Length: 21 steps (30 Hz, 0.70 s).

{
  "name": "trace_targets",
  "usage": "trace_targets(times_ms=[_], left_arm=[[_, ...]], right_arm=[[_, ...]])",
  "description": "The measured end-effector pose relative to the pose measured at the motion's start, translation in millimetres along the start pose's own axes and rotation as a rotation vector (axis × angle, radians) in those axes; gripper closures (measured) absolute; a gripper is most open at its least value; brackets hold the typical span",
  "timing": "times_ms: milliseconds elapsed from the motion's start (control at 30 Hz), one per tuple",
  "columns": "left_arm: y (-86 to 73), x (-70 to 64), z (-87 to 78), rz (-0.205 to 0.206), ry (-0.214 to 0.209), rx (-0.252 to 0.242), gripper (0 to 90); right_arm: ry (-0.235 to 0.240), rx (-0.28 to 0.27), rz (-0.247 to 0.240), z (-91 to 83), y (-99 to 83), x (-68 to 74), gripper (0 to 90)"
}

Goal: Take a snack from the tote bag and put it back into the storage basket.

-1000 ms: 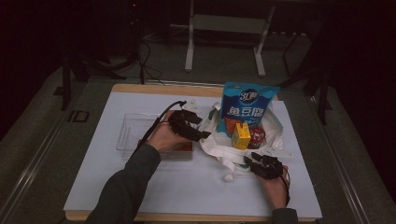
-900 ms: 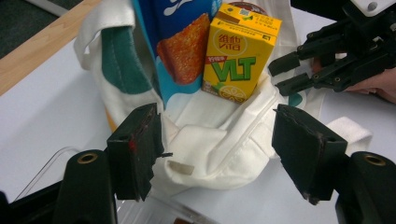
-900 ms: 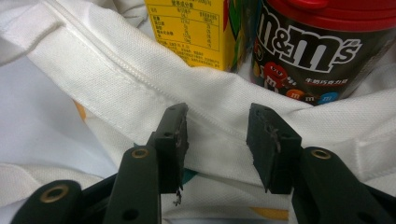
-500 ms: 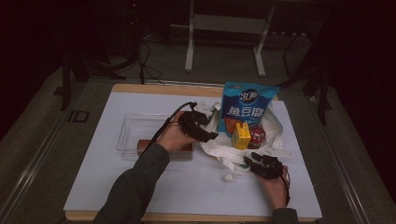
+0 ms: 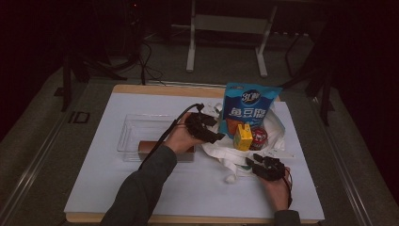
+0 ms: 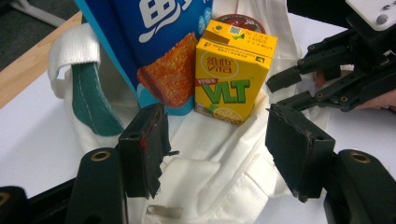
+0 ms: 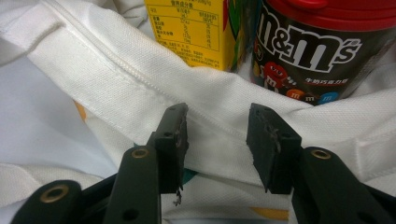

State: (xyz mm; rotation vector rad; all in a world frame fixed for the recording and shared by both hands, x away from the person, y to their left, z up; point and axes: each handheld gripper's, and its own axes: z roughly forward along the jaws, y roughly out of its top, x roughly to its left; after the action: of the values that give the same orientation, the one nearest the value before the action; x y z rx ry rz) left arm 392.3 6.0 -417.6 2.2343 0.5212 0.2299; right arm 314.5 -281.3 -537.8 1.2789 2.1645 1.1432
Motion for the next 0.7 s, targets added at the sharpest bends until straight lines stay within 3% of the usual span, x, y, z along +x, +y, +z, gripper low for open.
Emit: trace_targets(times_ms=[267,700], left_arm=[[4.5,-3.2,10.1,0.013,-0.022,0.001,38.9],[7.7,-6.1,21.6,0.012,-0.022,0.009,37.3]], right_arm=[[0.0,0.0,0.0,0.0,0.0,-0.1,57.6],[-0.001,0.001,-0.001,0.0,0.0,0.1,57.6]])
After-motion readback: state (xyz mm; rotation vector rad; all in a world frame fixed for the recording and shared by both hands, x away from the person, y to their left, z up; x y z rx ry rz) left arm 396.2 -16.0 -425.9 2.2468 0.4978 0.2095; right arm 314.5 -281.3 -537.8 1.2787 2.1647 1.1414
